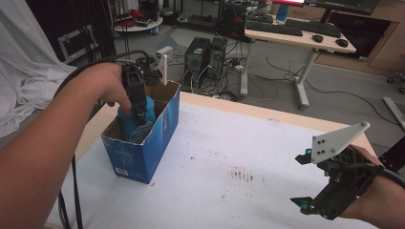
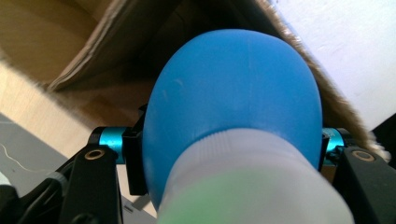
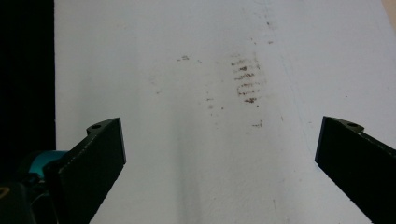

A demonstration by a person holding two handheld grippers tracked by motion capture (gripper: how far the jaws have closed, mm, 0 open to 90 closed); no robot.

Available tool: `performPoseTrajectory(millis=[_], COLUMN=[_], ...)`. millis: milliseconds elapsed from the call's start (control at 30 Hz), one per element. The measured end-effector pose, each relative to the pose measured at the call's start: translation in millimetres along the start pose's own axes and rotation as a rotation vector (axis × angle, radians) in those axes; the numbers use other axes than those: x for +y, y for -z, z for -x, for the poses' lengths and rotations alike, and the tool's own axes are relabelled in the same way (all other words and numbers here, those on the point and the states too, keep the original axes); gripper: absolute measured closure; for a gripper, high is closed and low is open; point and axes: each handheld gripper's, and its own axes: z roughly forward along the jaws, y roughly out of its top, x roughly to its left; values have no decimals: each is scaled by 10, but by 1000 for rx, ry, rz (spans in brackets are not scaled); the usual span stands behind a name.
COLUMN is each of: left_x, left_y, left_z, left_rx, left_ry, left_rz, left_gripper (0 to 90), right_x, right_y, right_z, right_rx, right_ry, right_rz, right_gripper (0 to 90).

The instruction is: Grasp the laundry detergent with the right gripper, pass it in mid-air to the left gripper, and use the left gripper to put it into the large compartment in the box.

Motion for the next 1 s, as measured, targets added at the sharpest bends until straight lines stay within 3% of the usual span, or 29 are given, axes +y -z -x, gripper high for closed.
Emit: performPoseTrajectory(millis=[200,333,700,1000], left_x=[14,35,9,38], left_y=[-153,-215,-309,-313], left_z=[10,18,27,7], left_rx=[4,5,11,-4], left_ry=[-95,-128,-165,-144], left_rz=[-6,-12,-5,-2], left_gripper=[379,379,377,336], right_x=[2,-10,-33,-64], right_y=[-4,-2,-46,-45], right_z=[-18,-22,-65,-69], right_rx=[-2,-4,0,4], right_ry=[4,-3,-5,-11], right_rz=[-9,-12,-16,-1], right_gripper=[10,10,10,10])
